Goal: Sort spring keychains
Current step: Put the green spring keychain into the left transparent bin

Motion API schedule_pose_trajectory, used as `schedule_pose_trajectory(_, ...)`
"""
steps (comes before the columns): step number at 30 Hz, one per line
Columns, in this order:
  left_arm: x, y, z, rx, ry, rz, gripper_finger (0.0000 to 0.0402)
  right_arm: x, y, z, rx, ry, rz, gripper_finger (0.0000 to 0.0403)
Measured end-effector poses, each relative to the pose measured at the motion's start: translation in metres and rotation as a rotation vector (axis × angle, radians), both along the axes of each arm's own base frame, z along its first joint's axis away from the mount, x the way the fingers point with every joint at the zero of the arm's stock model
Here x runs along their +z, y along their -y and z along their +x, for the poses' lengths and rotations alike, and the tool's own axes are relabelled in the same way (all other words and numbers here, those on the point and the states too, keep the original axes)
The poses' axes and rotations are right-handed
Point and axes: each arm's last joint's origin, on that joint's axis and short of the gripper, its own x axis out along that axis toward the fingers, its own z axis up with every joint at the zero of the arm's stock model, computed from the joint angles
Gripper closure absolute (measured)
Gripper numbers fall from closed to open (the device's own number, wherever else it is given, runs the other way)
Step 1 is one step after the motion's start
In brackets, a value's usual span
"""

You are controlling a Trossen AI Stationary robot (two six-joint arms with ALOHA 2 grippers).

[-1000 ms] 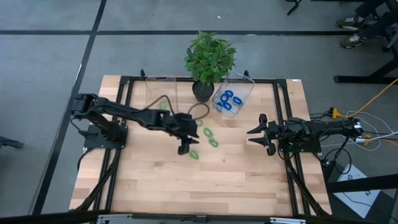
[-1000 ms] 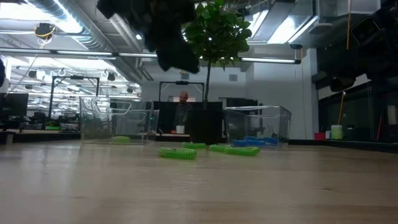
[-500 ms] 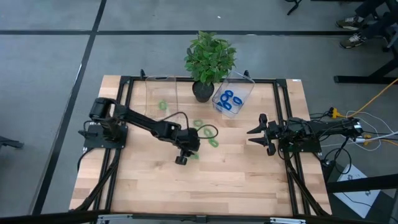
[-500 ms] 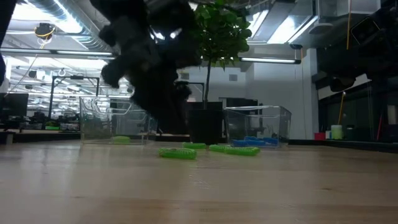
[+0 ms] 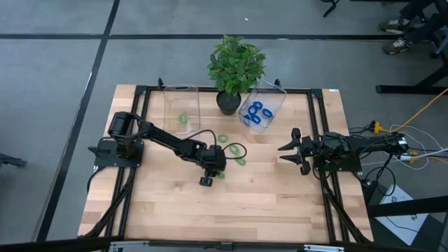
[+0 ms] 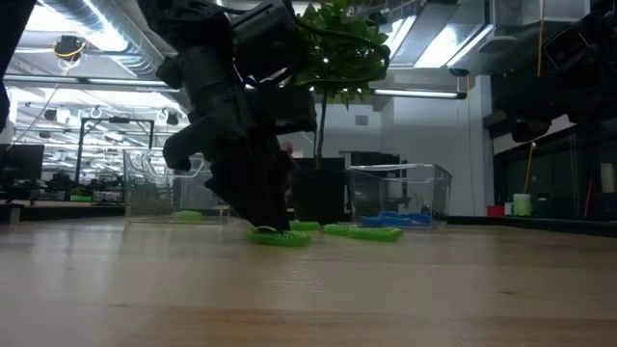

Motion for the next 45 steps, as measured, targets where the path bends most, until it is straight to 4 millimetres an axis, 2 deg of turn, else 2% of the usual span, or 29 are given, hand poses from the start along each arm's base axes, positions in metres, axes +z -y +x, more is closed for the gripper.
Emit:
schedule_pose_trajectory(12,0.0,-0.001,0.0,0.096,-0.004,-0.035,0.0386,0.0,0.0,0.0,0.0,0.0,0.0,0.0249)
schedule_pose_trajectory(22,0.007,-0.002,-0.004,0.1,-0.005,-0.042,0.0389,0.0,0.0,0.0,0.0,0.0,0.0,0.0249)
schedule_pose_trajectory(28,0.029,-0.014,-0.008,0.136,0.038,-0.049,0.0393,0.0,0.0,0.0,0.0,0.0,0.0,0.0249)
schedule_pose_trajectory(34,0.056,-0.035,-0.015,0.201,0.091,-0.083,0.0394,0.0,0.0,0.0,0.0,0.0,0.0,0.0249)
schedule_pose_trajectory(45,0.129,-0.066,-0.042,0.294,0.346,-0.105,0.0394,0.0,0.0,0.0,0.0,0.0,0.0,0.0249)
